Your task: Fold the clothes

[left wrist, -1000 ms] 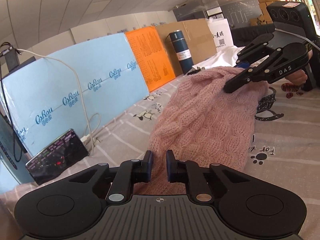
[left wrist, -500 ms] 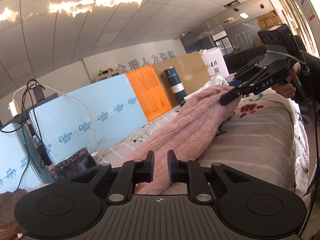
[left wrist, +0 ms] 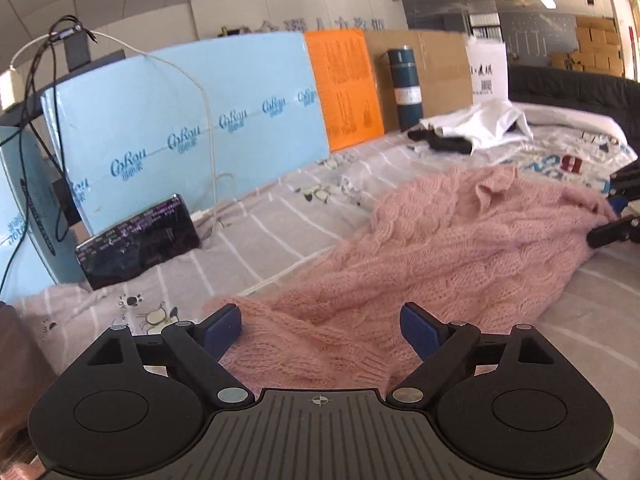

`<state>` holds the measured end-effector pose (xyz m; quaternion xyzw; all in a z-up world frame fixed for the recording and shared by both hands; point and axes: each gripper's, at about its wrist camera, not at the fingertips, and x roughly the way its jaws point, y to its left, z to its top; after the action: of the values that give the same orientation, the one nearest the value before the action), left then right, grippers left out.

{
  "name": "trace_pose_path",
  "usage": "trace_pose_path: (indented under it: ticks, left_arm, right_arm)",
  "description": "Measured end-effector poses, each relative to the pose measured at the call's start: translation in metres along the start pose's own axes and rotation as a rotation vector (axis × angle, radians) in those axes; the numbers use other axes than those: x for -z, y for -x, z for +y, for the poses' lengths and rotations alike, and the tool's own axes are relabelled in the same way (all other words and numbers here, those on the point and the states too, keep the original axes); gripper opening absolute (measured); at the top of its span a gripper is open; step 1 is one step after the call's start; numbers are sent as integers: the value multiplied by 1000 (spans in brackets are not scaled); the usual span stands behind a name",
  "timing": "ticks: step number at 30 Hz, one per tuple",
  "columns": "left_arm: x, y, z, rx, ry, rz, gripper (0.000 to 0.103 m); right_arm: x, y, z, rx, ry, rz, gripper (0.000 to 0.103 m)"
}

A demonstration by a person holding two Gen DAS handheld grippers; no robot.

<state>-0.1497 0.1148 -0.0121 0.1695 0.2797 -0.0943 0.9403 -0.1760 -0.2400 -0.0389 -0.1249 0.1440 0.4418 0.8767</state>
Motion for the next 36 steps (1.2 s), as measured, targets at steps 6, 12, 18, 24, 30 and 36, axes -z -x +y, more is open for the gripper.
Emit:
trace_pose_path:
  ticks: [6,12,18,24,30,36]
  left_arm:
    - [23,26,22,-54,23,-41,22]
    - [56,106,37,-221,-39,-132,21]
    - [111,141,49,-304,-31,-37,28]
    - [137,165,46,-448,24,-32,68]
    - [105,159,-3,-309,-192,-113,89]
    - [97,115,-33,-228,-399,-68,89]
  right_arm:
    - [4,2,0,2,-15,1,20]
    - [6,1,-2,8,-41,-5,20]
    - [6,1,-4,20,-56,-7,20]
    - [5,2,-4,34,-45,9,24]
    - [2,-1,3,74,1,25,51]
    - [-2,-13,18,99,117,59,67]
